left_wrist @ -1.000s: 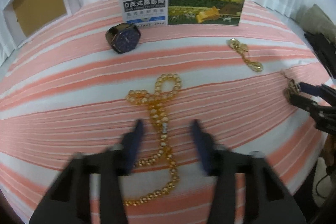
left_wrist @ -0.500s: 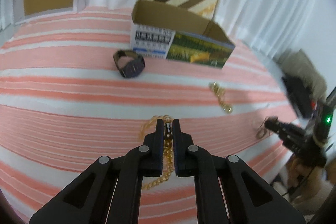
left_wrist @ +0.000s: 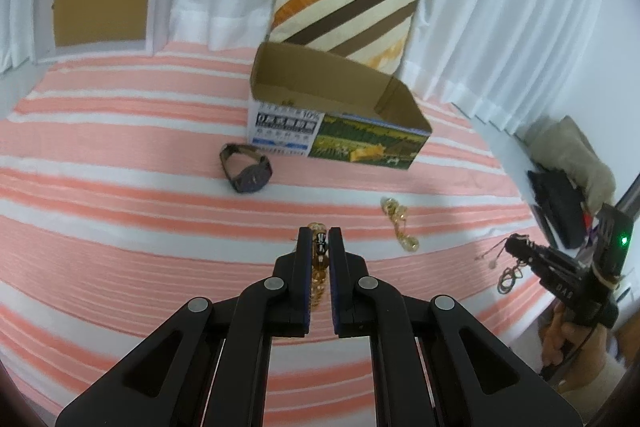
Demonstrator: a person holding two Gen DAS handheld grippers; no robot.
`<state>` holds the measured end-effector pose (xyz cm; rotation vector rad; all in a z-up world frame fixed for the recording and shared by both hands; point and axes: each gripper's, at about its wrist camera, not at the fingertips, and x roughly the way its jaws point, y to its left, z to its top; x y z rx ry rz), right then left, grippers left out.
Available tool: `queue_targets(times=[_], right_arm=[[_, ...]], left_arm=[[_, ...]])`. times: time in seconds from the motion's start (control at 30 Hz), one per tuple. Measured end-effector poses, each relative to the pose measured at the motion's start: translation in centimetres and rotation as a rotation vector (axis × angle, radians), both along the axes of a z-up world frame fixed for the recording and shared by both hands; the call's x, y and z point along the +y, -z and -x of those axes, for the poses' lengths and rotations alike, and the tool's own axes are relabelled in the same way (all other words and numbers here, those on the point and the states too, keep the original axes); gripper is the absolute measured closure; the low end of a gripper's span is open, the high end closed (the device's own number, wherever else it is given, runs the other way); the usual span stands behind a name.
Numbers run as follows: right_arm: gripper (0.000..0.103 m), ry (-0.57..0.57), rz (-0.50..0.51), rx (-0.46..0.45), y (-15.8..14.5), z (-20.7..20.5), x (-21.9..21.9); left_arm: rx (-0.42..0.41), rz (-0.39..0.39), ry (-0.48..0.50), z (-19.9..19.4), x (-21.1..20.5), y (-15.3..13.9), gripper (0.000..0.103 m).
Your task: Organize jewelry
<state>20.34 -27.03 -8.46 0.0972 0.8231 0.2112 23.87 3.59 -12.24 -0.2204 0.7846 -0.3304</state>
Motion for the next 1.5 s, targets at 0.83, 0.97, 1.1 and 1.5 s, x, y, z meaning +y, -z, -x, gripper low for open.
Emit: queue_targets(times=[0.83, 0.97, 1.1, 1.5], right_arm=[[0.084, -0.083, -0.035, -0.100, -8.1, -6.8, 2.2], [0.084, -0.081, -0.043, -0.108, -9.3, -10.4, 2.3], [0.084, -0.080, -0.052, -0.108, -9.9, -14.4, 2.5], [0.084, -0.095, 0.049, -0.023, -4.6, -26.0, 3.9]], left_arm=[[-0.104, -0.006, 0.049, -7.3, -3.1, -10.4, 0.098], [-0.113, 0.005, 0.055, -10.7, -3.5, -11.7, 0.098], [-0.124, -0.013, 0.050, -14.0, -4.0, -12.1, 0.098], [-0.025, -0.072, -0.002, -24.0, -5.8, -5.7, 0.098]])
